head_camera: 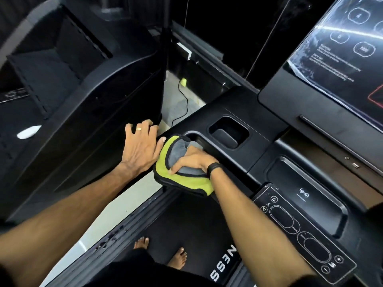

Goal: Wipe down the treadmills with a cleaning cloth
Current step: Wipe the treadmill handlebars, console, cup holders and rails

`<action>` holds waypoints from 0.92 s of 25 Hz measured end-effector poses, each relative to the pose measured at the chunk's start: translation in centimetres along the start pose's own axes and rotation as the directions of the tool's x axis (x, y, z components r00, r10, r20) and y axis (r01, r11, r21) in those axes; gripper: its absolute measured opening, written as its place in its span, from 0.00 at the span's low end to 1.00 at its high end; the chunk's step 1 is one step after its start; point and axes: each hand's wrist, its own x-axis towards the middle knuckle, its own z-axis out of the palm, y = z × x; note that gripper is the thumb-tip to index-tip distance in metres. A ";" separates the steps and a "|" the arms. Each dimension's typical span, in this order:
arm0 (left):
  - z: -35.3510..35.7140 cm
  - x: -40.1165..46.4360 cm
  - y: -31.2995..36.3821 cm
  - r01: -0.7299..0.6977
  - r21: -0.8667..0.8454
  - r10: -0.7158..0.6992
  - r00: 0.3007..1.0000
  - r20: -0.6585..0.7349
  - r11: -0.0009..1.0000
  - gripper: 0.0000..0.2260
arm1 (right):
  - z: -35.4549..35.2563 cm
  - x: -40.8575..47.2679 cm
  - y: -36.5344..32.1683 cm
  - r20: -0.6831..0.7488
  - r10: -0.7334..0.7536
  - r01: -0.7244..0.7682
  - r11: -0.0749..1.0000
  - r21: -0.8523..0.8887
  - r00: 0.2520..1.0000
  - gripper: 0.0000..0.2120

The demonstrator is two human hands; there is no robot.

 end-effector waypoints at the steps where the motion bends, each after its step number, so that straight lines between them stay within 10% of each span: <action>1: 0.1 -0.1 0.0 -0.016 0.004 0.017 1.000 -0.018 1.000 0.24 | -0.1 -0.1 0.0 0.028 0.011 -0.011 1.000 0.029 1.000 0.41; 4: 0.1 -0.1 -0.2 -0.068 -0.013 0.067 0.996 -0.050 0.998 0.23 | 1.3 -0.7 0.0 -0.224 -0.044 0.000 0.981 -0.194 0.974 0.37; 8: 0.5 -0.4 -0.6 -0.119 -0.021 0.118 0.991 -0.063 0.993 0.23 | 5.6 -2.3 0.7 -0.589 -0.298 -0.099 0.831 -0.547 0.751 0.22; 15: 0.8 0.0 -1.1 -0.224 -0.008 0.223 0.973 -0.066 0.975 0.15 | 0.2 -5.8 3.7 -0.218 0.100 -0.159 0.949 -0.271 0.971 0.32; 21: 0.6 0.0 -1.4 -0.284 -0.012 0.283 0.958 -0.055 0.959 0.09 | 4.9 -6.1 4.3 -0.622 -0.158 -0.236 0.832 -0.502 0.767 0.23; 23: 0.7 0.2 -1.7 -0.277 -0.018 0.276 0.960 -0.043 0.961 0.09 | 3.8 -6.4 4.6 -0.541 -0.167 -0.186 0.823 -0.537 0.824 0.26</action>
